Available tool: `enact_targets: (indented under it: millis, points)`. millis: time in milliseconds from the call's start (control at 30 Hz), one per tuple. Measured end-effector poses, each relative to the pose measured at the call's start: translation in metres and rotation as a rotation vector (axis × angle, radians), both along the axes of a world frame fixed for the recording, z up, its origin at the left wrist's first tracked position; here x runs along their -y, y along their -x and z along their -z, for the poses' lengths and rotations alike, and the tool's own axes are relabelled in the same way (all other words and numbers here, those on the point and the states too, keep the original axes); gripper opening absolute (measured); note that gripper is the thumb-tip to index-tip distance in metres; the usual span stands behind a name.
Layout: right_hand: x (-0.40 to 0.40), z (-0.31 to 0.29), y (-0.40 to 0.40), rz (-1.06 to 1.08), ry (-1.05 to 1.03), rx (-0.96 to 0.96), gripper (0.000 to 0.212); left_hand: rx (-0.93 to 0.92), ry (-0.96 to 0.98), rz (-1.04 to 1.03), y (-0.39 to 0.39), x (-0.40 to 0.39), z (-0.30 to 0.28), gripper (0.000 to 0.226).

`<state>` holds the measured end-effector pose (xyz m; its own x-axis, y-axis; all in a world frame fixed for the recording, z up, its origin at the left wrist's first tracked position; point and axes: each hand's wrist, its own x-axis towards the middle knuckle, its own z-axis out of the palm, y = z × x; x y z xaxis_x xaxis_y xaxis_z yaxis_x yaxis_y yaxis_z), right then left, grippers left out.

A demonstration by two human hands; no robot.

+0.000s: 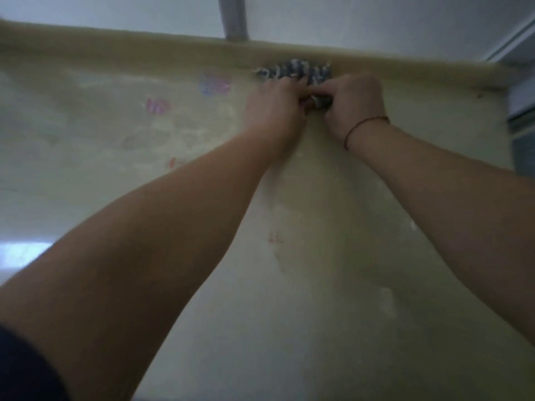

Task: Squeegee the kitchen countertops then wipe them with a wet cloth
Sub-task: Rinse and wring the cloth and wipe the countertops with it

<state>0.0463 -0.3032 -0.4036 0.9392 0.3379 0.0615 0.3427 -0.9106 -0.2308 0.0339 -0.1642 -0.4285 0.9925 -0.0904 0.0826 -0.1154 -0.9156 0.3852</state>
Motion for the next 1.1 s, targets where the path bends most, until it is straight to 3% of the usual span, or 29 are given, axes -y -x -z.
enact_targets:
  millis: [133, 267, 567, 833, 1100]
  points:
    - [-0.009, -0.003, 0.059, 0.057, -0.006, -0.018, 0.039, -0.065, -0.014, -0.008, 0.052, -0.009, -0.008, 0.036]
    - [-0.013, 0.008, 0.163, 0.018, -0.193, 0.036, 0.047, -0.04, 0.026, 0.053, 0.164, -0.019, -0.013, 0.035]
    - [-0.021, 0.006, 0.396, -0.075, -0.337, 0.008, 0.037, 0.069, 0.113, 0.16, 0.399, -0.038, -0.016, 0.027]
    - [-0.004, -0.003, 0.409, -0.155, -0.258, -0.068, 0.033, 0.151, 0.084, 0.133, 0.422, -0.022, -0.014, 0.033]
    - [0.043, 0.011, 0.42, -0.1, -0.252, 0.16, 0.031, 0.181, 0.178, 0.199, 0.426, 0.03, 0.009, 0.036]
